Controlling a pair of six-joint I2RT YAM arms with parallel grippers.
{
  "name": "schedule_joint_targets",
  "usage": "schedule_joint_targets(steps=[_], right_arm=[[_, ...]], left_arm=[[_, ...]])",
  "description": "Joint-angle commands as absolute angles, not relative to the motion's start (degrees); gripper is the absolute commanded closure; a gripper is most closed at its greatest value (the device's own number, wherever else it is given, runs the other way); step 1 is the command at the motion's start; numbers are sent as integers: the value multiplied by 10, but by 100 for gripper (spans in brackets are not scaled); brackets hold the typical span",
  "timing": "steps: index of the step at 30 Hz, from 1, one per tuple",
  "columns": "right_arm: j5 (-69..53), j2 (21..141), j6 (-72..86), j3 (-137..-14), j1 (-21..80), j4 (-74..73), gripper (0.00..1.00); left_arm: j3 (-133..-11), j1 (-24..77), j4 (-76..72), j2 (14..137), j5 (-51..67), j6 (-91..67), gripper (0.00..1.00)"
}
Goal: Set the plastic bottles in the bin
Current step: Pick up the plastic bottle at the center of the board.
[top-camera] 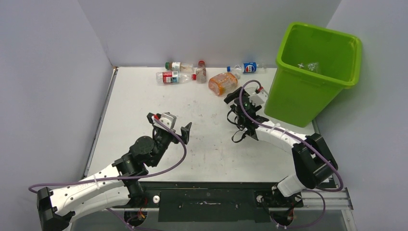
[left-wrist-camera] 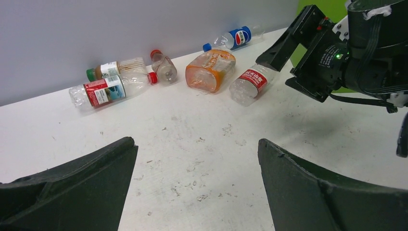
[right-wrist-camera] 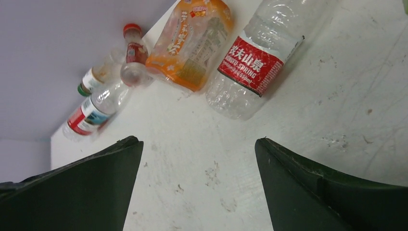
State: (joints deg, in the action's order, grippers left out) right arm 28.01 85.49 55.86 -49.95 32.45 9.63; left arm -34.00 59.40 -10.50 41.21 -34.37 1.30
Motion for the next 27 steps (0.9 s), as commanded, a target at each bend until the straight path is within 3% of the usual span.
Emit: schedule_joint_targets(steps=[1, 18, 23, 25, 27], right_arm=[[301, 897, 754, -466, 288, 173, 10], [264, 1123, 856, -527, 229, 259, 10], [235, 1177, 832, -564, 229, 271, 3], [221, 1194, 822, -571, 228, 283, 8], [206, 1207, 820, -562, 227, 314, 21]], left_arm=[[-343, 606, -124, 408, -361, 33, 4], [-341, 630, -127, 403, -390, 57, 4], [-340, 631, -128, 399, -389, 61, 4], [-341, 631, -126, 397, -385, 61, 4], [-341, 631, -125, 396, -381, 59, 4]])
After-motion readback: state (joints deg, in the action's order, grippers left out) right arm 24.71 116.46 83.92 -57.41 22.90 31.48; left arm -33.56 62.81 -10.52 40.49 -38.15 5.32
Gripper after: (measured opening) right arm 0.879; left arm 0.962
